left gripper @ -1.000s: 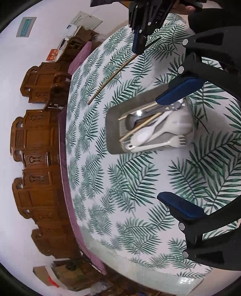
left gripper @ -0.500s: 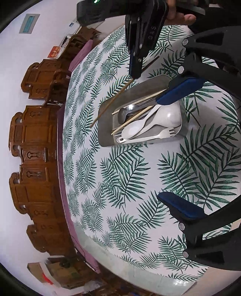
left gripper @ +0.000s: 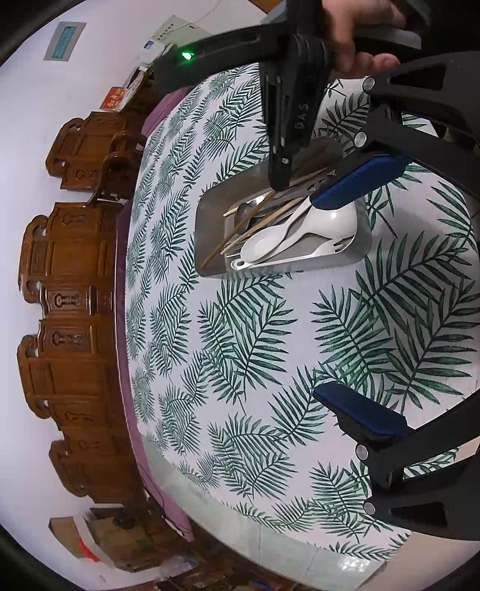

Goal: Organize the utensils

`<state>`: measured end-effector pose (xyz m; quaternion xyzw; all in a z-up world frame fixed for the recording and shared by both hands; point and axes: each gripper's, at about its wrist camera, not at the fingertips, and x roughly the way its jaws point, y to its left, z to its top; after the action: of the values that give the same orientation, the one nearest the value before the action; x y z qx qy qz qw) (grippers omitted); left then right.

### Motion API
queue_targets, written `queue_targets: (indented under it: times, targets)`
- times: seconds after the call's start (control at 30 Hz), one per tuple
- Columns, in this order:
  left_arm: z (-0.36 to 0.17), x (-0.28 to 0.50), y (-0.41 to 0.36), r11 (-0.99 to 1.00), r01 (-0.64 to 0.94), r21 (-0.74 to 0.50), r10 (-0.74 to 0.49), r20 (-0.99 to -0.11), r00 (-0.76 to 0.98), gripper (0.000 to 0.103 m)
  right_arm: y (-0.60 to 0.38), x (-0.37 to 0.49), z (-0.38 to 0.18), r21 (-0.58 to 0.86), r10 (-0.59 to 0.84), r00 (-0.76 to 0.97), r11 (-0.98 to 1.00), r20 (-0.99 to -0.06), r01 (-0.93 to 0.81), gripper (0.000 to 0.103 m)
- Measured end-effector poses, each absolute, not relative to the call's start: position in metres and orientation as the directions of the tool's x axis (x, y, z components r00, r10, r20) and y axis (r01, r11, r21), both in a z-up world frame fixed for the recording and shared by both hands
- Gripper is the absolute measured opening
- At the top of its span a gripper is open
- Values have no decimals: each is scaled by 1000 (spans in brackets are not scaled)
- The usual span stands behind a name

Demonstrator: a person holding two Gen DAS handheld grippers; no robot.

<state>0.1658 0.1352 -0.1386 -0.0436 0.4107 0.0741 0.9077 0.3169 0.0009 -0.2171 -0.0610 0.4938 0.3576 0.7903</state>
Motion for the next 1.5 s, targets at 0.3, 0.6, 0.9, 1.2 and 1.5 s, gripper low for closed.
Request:
queue_targets:
  times: [0.3, 0.6, 0.9, 1.2, 1.5]
  targets:
    - [-138, 165, 135, 985, -172, -17, 101, -750, 653, 91, 5, 311, -216, 276, 543, 262, 716, -798, -642, 9]
    - [-132, 163, 128, 986, -166, -18, 98, -741, 664, 91, -13, 296, -190, 221, 586, 340, 682, -735, -697, 9]
    - [-115, 156, 104, 990, -141, -12, 90, -714, 694, 91, -56, 273, -161, 166, 591, 441, 705, -676, -690, 17]
    - [-97, 145, 74, 994, -107, -10, 71, -683, 727, 95, -104, 252, -144, 158, 583, 517, 745, -627, -648, 49]
    - [-87, 134, 48, 995, -96, -9, 65, -682, 729, 95, -152, 228, -131, 151, 534, 599, 808, -597, -570, 100]
